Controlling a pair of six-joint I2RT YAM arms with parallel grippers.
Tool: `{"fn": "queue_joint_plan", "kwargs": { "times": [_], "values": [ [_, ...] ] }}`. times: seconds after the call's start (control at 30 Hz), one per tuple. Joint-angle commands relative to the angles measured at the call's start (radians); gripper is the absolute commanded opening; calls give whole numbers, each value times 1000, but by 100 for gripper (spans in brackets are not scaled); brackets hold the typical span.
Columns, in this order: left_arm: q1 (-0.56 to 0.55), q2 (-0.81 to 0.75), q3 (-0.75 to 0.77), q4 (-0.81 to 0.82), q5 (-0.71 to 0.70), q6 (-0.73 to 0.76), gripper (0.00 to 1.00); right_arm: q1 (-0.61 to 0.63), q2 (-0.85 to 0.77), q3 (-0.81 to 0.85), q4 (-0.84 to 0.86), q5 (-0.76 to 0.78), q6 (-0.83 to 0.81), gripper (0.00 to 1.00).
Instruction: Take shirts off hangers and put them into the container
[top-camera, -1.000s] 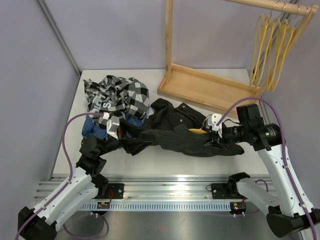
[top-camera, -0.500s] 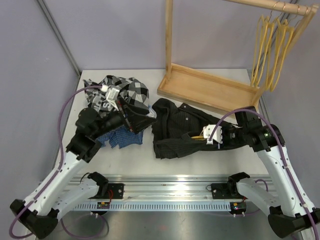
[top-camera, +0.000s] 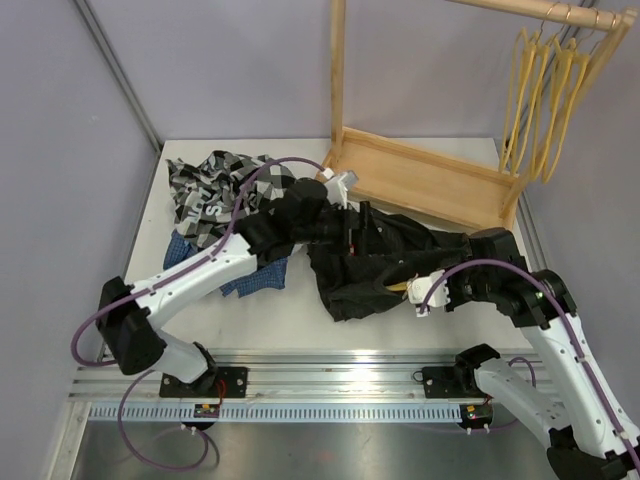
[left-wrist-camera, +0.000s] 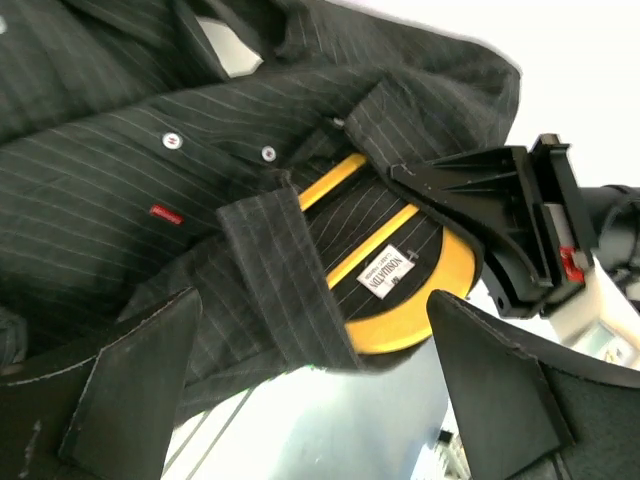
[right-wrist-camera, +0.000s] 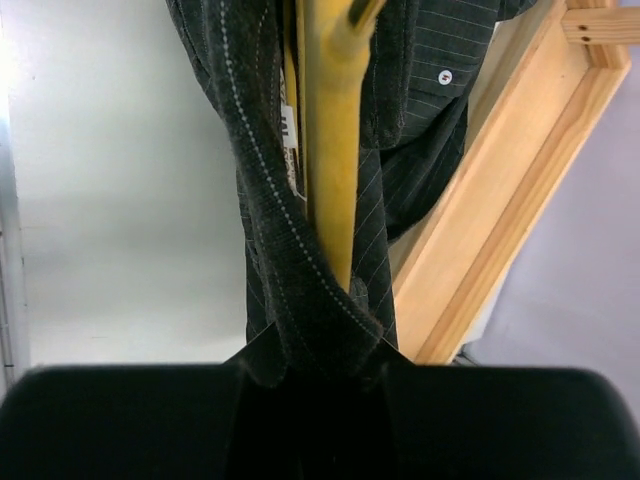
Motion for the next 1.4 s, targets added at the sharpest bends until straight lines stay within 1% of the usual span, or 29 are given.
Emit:
{"fn": "queue_joint_plan", "kwargs": {
  "times": [0.0,0.03,0.1,0.13,0.27,0.33,0.4,0.43,0.47,0.5,0.6,0.63,0.7,0.8,0.93,1.0,1.2,1.3,1.37],
  "values": [
    [-58,78,103,-106,-9,66,98,7,-61,-36,59,59,-74,0],
    [-68,111,131,-118,-8,73,95,7,-68,-45,59,54,-74,0],
    [-94,144,153,-147,-9,99,91,9,-76,-44,51,45,-57,0],
    [-101,171,162,-160,-9,109,87,9,-76,-44,51,36,-52,0],
    [-141,219,197,-201,-22,145,78,9,-81,-47,46,19,-40,0],
    [-155,237,208,-213,-28,156,71,9,-82,-51,42,15,-34,0],
    [-172,259,231,-235,-37,178,56,9,-85,-54,40,13,-29,0],
    [-176,265,240,-255,-46,184,54,9,-85,-56,36,13,-29,0],
    [-178,268,245,-258,-54,199,48,9,-88,-57,33,13,-28,0],
    [-178,267,251,-261,-72,205,33,7,-88,-57,31,13,-26,0],
    [-180,239,246,-264,-129,231,12,9,-93,-65,26,19,-22,0],
    [-181,228,242,-256,-143,239,10,7,-93,-70,28,21,-20,0],
    [-184,193,229,-252,-187,268,6,9,-93,-77,22,19,-17,0],
    [-192,147,197,-218,-212,308,4,7,-84,-80,11,10,3,0],
    [-199,12,82,-93,-241,334,0,7,-49,-84,-56,-60,49,0],
    [-203,-29,58,-34,-244,354,0,7,-38,-96,-67,-103,86,0],
    [-212,-173,-36,58,-267,396,0,9,4,-96,-47,-171,175,0],
    [-215,-259,-102,153,-252,426,0,9,17,-91,-40,-199,213,0],
    [-218,-324,-136,191,-212,468,0,9,31,-90,-38,-216,241,0]
  ]
}}
